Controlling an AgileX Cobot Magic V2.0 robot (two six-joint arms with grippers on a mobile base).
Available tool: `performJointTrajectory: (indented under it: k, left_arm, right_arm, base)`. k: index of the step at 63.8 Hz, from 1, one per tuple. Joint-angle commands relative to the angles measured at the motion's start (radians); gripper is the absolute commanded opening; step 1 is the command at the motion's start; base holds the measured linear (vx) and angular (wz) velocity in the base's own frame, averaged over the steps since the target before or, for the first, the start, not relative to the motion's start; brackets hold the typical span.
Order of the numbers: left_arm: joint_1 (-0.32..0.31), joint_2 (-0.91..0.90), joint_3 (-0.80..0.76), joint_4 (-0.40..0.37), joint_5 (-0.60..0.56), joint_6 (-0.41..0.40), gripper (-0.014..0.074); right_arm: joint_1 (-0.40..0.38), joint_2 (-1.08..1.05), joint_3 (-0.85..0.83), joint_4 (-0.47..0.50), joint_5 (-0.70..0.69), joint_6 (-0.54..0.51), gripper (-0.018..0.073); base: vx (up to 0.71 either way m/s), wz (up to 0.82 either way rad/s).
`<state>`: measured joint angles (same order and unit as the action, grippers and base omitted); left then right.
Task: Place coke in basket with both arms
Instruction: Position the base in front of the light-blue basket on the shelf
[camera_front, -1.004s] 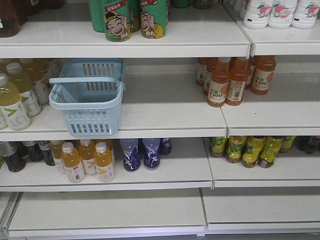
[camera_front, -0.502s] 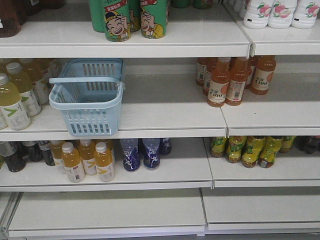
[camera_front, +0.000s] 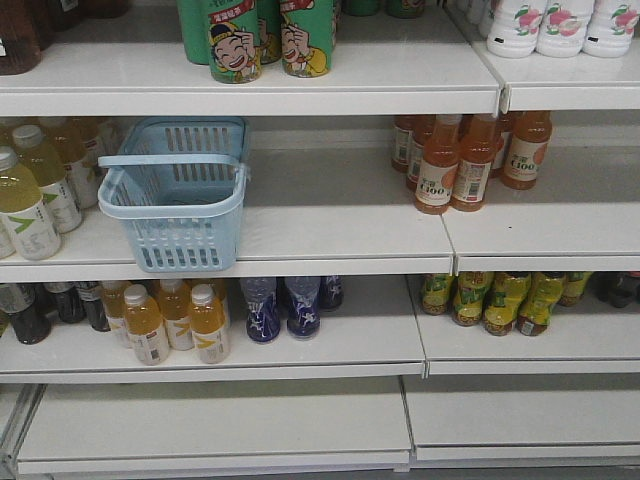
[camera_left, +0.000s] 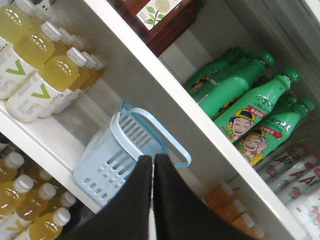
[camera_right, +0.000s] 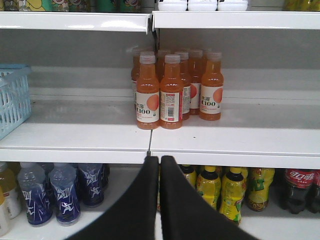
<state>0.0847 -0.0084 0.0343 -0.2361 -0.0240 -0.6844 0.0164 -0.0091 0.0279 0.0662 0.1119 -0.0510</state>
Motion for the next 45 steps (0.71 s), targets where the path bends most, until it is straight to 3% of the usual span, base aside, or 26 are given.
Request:
performJointTrajectory:
  k: [1,6,11,17,21,32,45]
  left_arm:
    - [-0.002,-0.019,0.006,-0.063,-0.103,-0.018,-0.0006]
    - [-0.002,-0.019,0.006,-0.095,-0.127,-0.020,-0.0006]
    - [-0.002,-0.019,0.004,-0.184,-0.180,-0.044,-0.0006]
    - [-0.002,-0.019,-0.023,-0.273,-0.220,-0.150,-0.0006]
    - [-0.002,-0.019,-0.069,-0.271,-0.221,-0.216,-0.0006]
    - [-0.002,-0.001,-0.270,-0.097,-0.220,-0.248,-0.0006]
    - [-0.002,0.161,-0.470,0.128,-0.198,-0.299,-0.0004]
  right_arm:
    - [-0.005,-0.018,0.015,-0.003,-0.076,-0.004,-0.0004]
    - [-0.005,-0.018,0.015,-0.003,-0.076,-0.004,-0.0004]
    - [-0.005,-0.018,0.015,-0.003,-0.076,-0.004,-0.0004]
    - [-0.005,-0.018,0.015,-0.003,-0.076,-0.004,-0.0004]
    - [-0.005,-0.018,0.015,-0.003,-0.076,-0.004,-0.0004]
    - [-0.005,-0.018,0.015,-0.003,-0.076,-0.004,-0.0004]
    - [-0.005,-0.018,0.015,-0.003,-0.076,-0.004,-0.0004]
  base:
    - [0.00,0.00]
    - [0.00,0.00]
    - [0.00,0.00]
    - [0.00,0.00]
    - [0.00,0.00]
    - [0.00,0.00]
    - [0.00,0.00]
